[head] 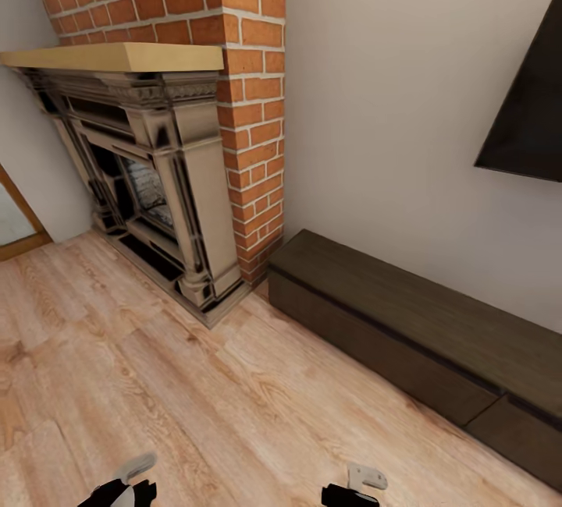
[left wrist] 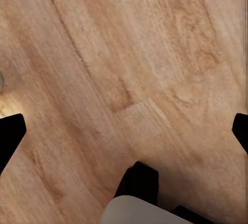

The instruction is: Place each of the two pumpkins and all three candles from the living room inside a cabinet in the living room (use any cabinet), then make sure every cabinet is closed, and position the cauldron so it is next to a table in the living room.

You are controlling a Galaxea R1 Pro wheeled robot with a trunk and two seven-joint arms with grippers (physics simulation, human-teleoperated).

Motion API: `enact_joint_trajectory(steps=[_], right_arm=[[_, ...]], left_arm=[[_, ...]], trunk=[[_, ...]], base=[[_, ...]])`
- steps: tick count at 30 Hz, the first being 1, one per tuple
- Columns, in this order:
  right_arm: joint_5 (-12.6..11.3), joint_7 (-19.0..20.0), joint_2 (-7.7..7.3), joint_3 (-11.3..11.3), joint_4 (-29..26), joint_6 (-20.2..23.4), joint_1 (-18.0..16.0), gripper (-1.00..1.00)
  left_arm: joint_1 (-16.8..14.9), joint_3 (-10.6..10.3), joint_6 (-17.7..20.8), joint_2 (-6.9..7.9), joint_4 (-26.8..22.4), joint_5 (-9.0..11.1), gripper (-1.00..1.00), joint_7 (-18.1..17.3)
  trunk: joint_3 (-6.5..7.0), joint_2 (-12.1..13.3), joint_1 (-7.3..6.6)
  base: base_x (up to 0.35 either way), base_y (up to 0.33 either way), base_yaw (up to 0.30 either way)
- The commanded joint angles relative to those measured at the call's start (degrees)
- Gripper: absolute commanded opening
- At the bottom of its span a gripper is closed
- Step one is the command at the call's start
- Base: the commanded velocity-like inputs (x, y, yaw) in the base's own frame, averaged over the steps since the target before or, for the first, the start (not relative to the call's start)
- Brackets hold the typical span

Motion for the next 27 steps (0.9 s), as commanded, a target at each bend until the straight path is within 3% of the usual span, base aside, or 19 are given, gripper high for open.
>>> enact_joint_trajectory(steps=[1, 12, 22, 27], right_arm=[[0.0, 0.0, 0.0, 0.0, 0.01, 0.0, 0.0, 1.0], [0.0, 0.0, -0.04, -0.08, 0.08, 0.0, 0.0, 1.0], [-0.07, 0.0, -0.01, -0.14, 0.09, 0.0, 0.0, 1.0], [-0.08, 0.0, 0.0, -1.57, 0.16, 0.0, 0.0, 1.0]], left_arm=[[0.0, 0.0, 0.0, 0.04, 0.0, 0.0, 1.0, 0.0], [0.0, -0.01, 0.0, 0.04, -0.01, 0.0, 1.0, 0.01], [0.0, -0.03, 0.0, 0.06, 0.01, 0.0, 1.0, 0.0], [0.0, -0.02, 0.0, 0.01, 0.01, 0.0, 1.0, 0.0]], trunk=[[0.0, 0.0, 0.0], [0.0, 0.0, 0.0], [0.0, 0.0, 0.0], [0.0, 0.0, 0.0]], base=[[0.0, 0.079, -0.278], [0.0, 0.037, -0.278], [0.0, 0.175, -0.278], [0.0, 0.096, -0.278]])
